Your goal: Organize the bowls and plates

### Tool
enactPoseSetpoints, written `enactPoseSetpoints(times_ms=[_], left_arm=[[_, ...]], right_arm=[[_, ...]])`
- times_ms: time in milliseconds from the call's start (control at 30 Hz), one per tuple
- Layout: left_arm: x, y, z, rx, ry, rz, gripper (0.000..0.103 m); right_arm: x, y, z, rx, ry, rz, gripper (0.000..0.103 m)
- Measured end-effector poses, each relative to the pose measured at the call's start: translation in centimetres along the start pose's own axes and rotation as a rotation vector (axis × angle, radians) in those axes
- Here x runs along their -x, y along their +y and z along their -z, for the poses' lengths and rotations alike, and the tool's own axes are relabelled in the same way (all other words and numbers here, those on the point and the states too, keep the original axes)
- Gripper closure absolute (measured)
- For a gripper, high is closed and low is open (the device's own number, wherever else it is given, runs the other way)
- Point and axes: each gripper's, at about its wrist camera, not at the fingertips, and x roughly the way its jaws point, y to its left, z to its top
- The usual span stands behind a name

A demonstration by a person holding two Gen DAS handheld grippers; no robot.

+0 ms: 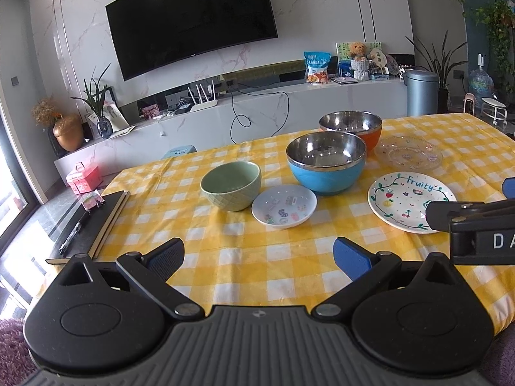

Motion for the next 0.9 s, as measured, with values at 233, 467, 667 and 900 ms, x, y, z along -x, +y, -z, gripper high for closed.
enactPoseSetpoints(times_ms=[233, 467, 667, 900], left_arm=[[-0.5, 0.1, 0.2, 0.000, 0.018, -0.006, 0.000], [-0.7, 0.0, 0.3, -0.007, 0.029, -0.006, 0.000], [-0.6, -0.3, 0.3, -0.011, 0.028, -0.001, 0.000], [-0.7, -0.3, 0.4, -0.012, 0.030, 0.000, 0.000]], right_arm=[[-1.1, 0.1, 0.1, 0.002, 0.022, -0.004, 0.002], [-1.3, 0.2, 0.3, 0.009, 0.024, -0.007, 0.002], [-1.3, 0.0, 0.4, 0.003, 0.029, -0.001, 0.002], [-1.3, 0.0, 0.3, 0.004, 0.031, -0.003, 0.002]])
